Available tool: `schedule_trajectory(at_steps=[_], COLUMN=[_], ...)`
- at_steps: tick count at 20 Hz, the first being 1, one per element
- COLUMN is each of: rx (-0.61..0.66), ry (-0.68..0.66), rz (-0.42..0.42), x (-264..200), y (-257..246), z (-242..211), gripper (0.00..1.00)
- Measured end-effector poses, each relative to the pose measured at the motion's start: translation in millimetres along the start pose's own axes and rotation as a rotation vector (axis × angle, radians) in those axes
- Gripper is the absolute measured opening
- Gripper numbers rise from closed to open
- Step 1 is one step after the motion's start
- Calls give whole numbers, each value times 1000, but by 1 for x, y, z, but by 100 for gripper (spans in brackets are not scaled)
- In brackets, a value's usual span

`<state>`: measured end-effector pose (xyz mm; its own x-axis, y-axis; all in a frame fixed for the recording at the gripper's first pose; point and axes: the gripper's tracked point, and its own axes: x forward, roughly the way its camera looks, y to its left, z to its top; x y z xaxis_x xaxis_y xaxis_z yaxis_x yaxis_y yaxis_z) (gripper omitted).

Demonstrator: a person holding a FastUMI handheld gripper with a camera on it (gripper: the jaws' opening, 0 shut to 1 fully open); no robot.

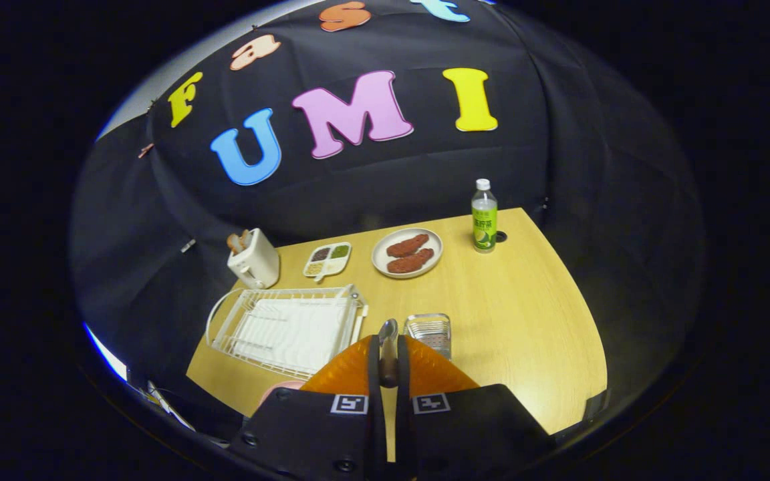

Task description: Take the plate from the dish rack, then take the spoon from the basket and place it into the plate.

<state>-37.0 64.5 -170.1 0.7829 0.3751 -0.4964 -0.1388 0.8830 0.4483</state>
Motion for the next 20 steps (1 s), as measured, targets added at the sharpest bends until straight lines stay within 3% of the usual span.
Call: schedule_trajectory(at_steps=[4, 8, 16, 20], rx=[-7, -39, -1, 86], ry=[20, 87, 204, 197], rz=[159, 274, 286, 306], x=[-14, -12, 36, 63], y=[59, 104, 142, 165], z=[-14, -62, -155, -173], gripper=[9, 9, 9, 9])
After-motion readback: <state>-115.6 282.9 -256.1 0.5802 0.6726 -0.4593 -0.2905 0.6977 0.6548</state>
